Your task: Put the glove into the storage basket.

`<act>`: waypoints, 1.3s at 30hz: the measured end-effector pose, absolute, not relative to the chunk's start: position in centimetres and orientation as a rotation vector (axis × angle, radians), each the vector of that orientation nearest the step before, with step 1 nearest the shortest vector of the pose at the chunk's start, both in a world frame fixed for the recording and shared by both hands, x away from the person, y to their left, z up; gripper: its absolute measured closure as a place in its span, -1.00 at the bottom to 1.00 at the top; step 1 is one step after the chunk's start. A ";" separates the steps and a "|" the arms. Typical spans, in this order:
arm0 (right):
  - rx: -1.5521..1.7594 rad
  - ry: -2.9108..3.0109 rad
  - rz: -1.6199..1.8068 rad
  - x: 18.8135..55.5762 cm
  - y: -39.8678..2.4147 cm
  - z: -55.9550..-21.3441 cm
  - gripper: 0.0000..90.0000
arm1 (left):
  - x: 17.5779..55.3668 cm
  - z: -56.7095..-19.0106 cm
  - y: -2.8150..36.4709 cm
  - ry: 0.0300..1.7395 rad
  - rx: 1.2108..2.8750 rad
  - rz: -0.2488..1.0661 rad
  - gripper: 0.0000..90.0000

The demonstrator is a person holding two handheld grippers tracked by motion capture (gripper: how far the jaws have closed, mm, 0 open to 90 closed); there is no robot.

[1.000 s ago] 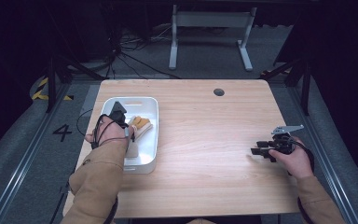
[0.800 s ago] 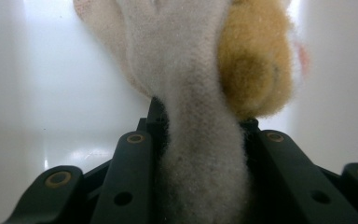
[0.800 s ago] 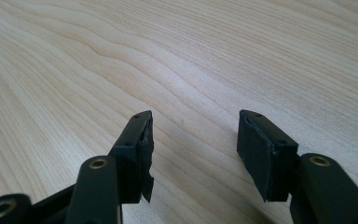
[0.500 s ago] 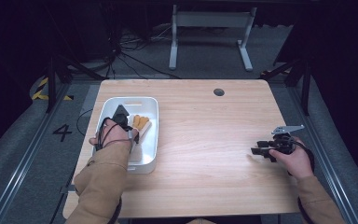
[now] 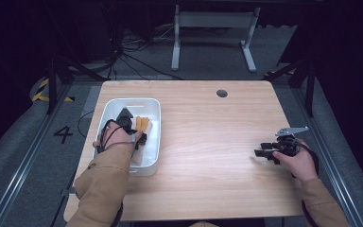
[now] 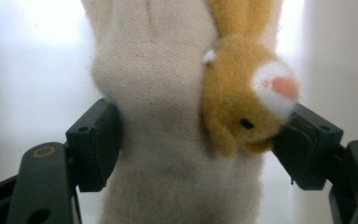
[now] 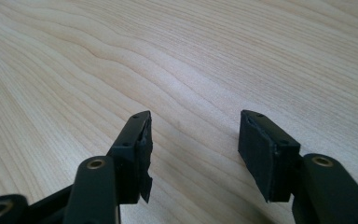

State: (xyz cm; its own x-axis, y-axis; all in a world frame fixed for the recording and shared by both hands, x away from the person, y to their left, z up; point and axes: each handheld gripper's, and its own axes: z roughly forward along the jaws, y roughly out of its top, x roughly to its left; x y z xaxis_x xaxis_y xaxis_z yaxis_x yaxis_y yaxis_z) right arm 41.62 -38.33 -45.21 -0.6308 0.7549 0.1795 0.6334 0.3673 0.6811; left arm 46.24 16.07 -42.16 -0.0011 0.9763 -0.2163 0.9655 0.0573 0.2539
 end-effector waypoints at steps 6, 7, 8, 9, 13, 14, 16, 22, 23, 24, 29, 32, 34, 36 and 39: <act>1.261 2.461 1.115 41.6 -38.3 -45.3 0.00 | 46.2 -41.7 15.9 1.984 1.980 0.093 -0.44; 1.260 2.461 1.113 41.6 -38.3 -45.3 0.00 | 46.2 -41.6 15.8 1.978 1.983 0.098 -0.44; 1.260 2.461 1.114 41.6 -38.3 -45.3 0.00 | 46.2 -41.5 15.7 1.974 1.993 0.098 -0.44; 1.261 2.460 1.115 41.6 -38.3 -45.3 0.00 | 46.2 -41.4 15.6 1.966 1.997 0.105 -0.44; 1.264 2.461 1.120 41.6 -38.4 -45.3 -0.01 | 46.3 -40.8 15.7 1.935 2.022 0.124 -0.45; 1.263 2.459 1.116 41.6 -38.4 -45.2 -0.02 | 46.3 -40.7 15.7 1.936 2.020 0.132 -0.47; 1.263 2.459 1.120 41.6 -38.4 -45.2 -0.02 | 46.2 -40.4 15.6 1.927 2.030 0.142 -0.47; 1.262 2.459 1.122 41.6 -38.4 -45.3 -0.03 | 46.2 -39.4 15.7 1.871 2.094 0.155 -0.52; 1.261 2.458 1.124 41.6 -38.3 -45.3 -0.03 | 46.2 -39.2 15.7 1.867 2.103 0.163 -0.51; 1.258 2.459 1.126 41.6 -38.3 -45.3 -0.03 | 46.1 -39.0 15.7 1.870 2.110 0.177 -0.51; 1.262 2.458 1.122 41.6 -38.3 -45.3 -0.04 | 46.0 -37.6 15.9 1.835 2.118 0.199 -0.51; 1.260 2.459 1.122 41.6 -38.3 -45.3 -0.04 | 45.9 -37.0 15.9 1.828 2.124 0.204 -0.46; 1.258 2.460 1.121 41.6 -38.3 -45.3 -0.04 | 45.8 -36.6 15.9 1.816 2.120 0.204 -0.44; 1.259 2.459 1.122 41.6 -38.2 -45.3 -0.04 | 45.6 -36.2 15.8 1.806 2.115 0.217 -0.43; 1.259 2.460 1.122 41.6 -38.2 -45.3 -0.04 | 45.3 -35.4 15.6 1.761 2.112 0.227 -0.38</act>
State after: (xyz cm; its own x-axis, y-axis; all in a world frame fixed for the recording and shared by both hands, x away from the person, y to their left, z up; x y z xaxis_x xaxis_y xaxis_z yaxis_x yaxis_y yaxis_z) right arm 41.60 -38.21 -45.32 -0.6332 0.7517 0.1846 0.6323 0.3648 0.6835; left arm 45.29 15.64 -35.44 0.2017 0.9724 -0.1170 0.9112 -0.1425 0.3866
